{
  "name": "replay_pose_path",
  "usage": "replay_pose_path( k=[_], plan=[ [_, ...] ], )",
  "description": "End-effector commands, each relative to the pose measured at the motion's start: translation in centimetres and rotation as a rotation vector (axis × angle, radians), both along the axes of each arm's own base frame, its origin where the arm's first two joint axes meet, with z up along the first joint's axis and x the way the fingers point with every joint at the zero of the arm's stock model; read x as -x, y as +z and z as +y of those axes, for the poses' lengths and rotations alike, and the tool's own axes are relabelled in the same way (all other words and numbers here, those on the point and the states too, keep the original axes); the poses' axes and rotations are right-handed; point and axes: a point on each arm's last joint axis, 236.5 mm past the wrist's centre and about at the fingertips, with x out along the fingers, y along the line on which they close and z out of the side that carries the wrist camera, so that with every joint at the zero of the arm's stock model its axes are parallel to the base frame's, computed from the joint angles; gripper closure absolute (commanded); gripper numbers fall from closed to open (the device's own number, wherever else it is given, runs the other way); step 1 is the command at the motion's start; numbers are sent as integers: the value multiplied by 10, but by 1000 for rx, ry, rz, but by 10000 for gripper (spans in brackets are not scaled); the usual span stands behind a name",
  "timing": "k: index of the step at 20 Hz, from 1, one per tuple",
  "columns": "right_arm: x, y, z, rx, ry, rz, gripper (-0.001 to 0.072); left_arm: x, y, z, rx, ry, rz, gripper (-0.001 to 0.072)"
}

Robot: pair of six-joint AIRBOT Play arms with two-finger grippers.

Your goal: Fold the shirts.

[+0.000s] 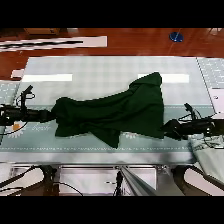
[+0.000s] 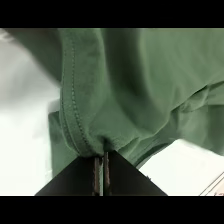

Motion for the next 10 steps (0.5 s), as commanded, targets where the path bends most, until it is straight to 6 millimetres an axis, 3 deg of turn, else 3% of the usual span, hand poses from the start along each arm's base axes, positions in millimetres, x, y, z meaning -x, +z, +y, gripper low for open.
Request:
replay_pose_path(
  k=[1,2,4,5,7,9,10],
  plan=[
    [-2,-17,19,50,15,-7,208,-15,18,-5,51,28,-43,685],
    [-2,-22,29,73,49,-9,243,-19,24,-4,53,30,-61,684],
    [-6,-26,40,96,79,-37,571,-25,35,-3,53,12,-83,684],
    [-11,-20,43,84,77,-51,683,-27,42,-3,55,-2,-96,685],
    [-26,8,40,64,90,-123,684,-36,62,0,50,-12,-133,685],
    [-57,62,25,80,71,-286,685,-51,96,0,57,16,-209,686],
    [-72,96,16,105,56,-388,685,-61,124,-1,66,35,-282,686]
  ],
)
